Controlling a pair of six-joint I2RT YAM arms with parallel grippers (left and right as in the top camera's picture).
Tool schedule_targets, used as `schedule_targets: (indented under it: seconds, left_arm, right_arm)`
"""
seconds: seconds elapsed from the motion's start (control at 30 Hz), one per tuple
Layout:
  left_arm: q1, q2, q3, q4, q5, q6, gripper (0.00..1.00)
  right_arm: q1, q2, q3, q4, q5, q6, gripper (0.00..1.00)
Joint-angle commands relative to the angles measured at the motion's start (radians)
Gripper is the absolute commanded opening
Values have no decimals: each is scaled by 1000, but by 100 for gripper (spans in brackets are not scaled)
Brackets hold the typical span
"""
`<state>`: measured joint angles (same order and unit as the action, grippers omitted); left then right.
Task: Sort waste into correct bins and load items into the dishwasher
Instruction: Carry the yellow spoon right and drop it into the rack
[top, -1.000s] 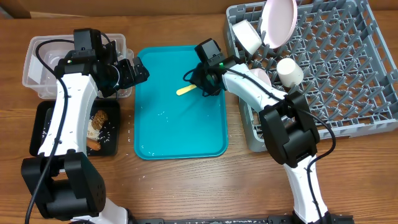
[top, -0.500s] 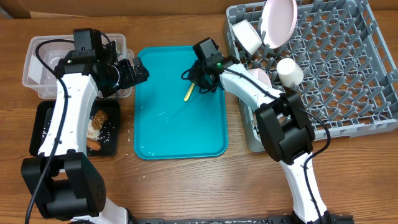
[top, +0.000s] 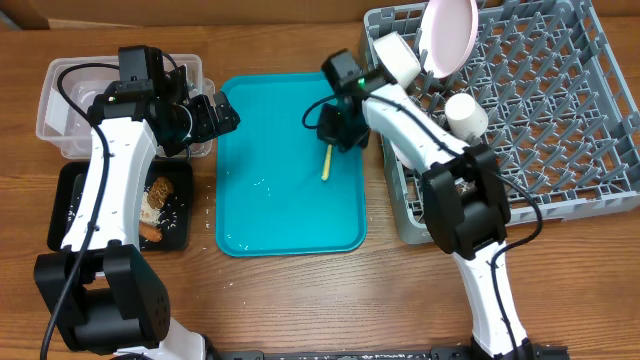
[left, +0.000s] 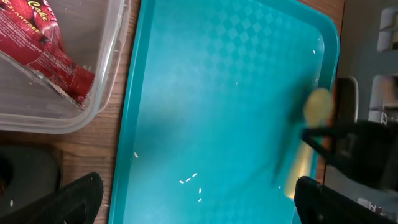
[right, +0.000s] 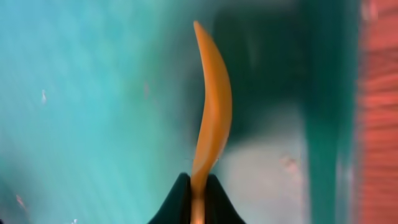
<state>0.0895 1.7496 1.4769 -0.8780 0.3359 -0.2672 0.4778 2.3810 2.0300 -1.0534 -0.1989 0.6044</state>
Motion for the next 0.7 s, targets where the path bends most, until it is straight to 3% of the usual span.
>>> schedule_targets:
  seconds: [0.0, 0.2, 0.4, 0.57, 0.67]
  left_arm:
    - [2, -20, -5, 0, -6, -6, 100]
    - [2, -20, -5, 0, -6, -6, 100]
    - [2, -20, -5, 0, -6, -6, 100]
    - [2, -20, -5, 0, -6, -6, 100]
    - [2, -20, -5, 0, -6, -6, 100]
  right_arm:
    - [-29, -208, 165, -140, -11, -205, 4]
    - [-86, -444, 193, -254, 42, -174, 4]
    - [-202, -531, 188, -500, 368, 160, 4]
    - [-250, -531, 74, -542, 488, 411, 4]
    - [-261, -531, -45, -537, 563, 632, 4]
